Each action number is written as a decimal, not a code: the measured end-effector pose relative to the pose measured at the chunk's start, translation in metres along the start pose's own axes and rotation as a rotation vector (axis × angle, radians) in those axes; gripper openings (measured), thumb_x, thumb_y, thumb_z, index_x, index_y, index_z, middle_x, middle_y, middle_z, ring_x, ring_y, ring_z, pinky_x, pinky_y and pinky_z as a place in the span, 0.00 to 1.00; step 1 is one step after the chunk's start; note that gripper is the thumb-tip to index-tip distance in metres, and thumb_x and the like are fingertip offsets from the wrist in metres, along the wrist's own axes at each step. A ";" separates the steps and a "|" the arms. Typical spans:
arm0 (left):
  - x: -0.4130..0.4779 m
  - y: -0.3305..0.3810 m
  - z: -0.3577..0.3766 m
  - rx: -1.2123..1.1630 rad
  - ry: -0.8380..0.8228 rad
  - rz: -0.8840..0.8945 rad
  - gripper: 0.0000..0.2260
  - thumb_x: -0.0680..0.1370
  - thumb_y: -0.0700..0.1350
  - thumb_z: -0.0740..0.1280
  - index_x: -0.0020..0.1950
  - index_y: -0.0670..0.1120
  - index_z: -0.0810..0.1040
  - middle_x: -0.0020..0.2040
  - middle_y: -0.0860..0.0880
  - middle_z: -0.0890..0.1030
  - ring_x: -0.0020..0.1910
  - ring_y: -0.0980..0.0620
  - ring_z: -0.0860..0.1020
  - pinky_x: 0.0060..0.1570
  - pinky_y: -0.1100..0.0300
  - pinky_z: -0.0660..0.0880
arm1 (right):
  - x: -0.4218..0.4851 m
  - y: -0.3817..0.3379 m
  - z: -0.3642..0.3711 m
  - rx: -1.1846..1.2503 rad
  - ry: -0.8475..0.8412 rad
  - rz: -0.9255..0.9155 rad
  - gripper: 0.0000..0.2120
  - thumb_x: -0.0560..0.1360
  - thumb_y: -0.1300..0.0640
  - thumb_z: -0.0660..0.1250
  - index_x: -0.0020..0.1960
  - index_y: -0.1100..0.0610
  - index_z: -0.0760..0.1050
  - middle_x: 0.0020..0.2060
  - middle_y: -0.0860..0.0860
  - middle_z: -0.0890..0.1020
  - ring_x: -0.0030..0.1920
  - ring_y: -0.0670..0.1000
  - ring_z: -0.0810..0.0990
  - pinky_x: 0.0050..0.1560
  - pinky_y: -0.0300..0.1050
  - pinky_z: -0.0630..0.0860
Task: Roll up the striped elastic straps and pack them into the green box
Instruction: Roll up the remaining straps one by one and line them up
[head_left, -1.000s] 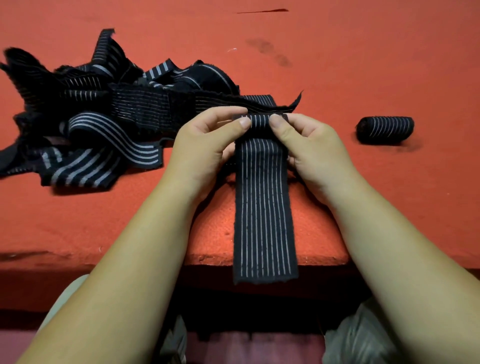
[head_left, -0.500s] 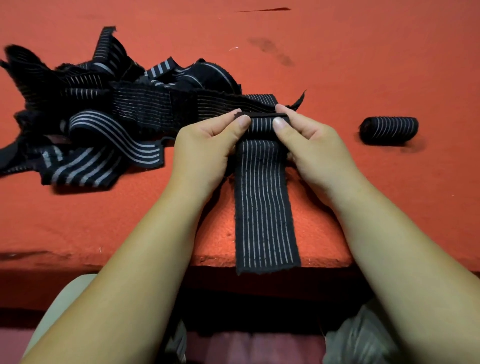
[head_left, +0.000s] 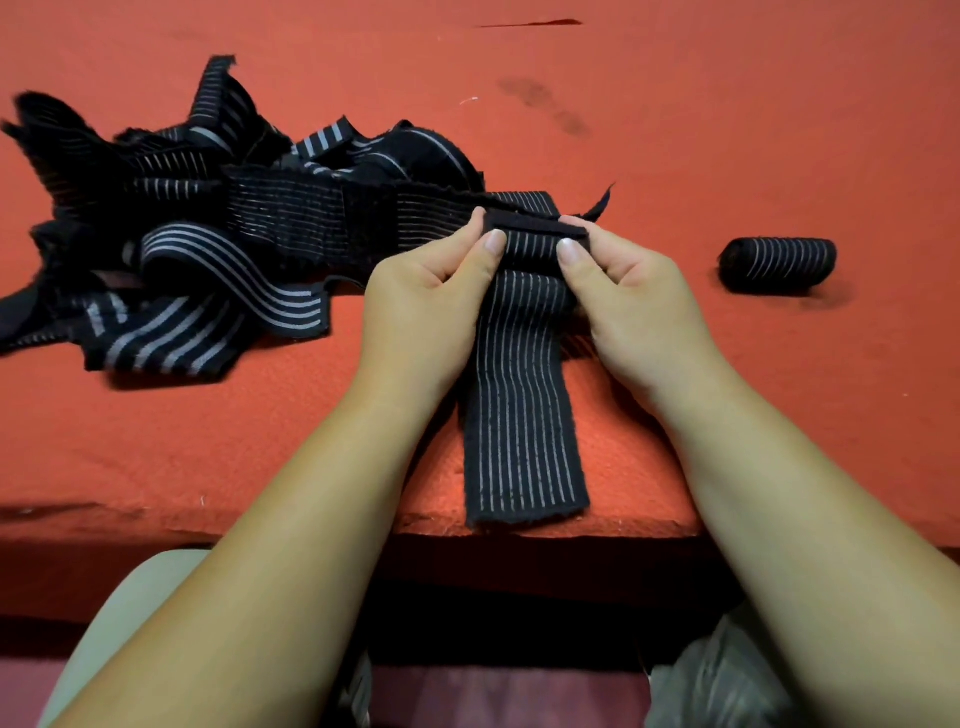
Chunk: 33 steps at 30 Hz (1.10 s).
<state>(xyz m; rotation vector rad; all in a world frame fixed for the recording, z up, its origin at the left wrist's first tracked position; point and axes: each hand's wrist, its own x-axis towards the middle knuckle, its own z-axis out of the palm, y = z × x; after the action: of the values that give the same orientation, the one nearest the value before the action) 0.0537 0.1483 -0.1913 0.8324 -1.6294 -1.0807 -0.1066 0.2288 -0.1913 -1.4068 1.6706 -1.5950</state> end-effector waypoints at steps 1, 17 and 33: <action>-0.001 0.000 0.001 0.014 -0.012 0.002 0.14 0.84 0.47 0.72 0.68 0.44 0.85 0.63 0.54 0.87 0.63 0.64 0.82 0.69 0.63 0.76 | 0.000 0.000 0.000 0.007 0.010 -0.010 0.15 0.87 0.54 0.63 0.71 0.51 0.80 0.64 0.44 0.85 0.68 0.44 0.81 0.75 0.51 0.73; -0.002 0.006 -0.001 -0.121 -0.026 0.005 0.10 0.86 0.39 0.68 0.65 0.42 0.86 0.57 0.50 0.89 0.57 0.58 0.86 0.58 0.66 0.78 | 0.001 0.000 0.000 0.196 -0.012 0.047 0.13 0.83 0.59 0.70 0.65 0.47 0.83 0.55 0.50 0.87 0.56 0.51 0.84 0.67 0.66 0.79; 0.004 0.001 -0.003 -0.249 -0.083 -0.059 0.11 0.85 0.46 0.68 0.66 0.47 0.83 0.63 0.44 0.86 0.65 0.38 0.83 0.69 0.32 0.77 | -0.002 -0.008 0.001 0.310 -0.034 0.147 0.17 0.83 0.54 0.71 0.70 0.41 0.81 0.54 0.47 0.86 0.54 0.49 0.83 0.66 0.61 0.79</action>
<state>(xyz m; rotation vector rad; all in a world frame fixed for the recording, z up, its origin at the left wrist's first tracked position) 0.0559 0.1446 -0.1885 0.6818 -1.5075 -1.3440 -0.1023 0.2316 -0.1852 -1.1236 1.3986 -1.6518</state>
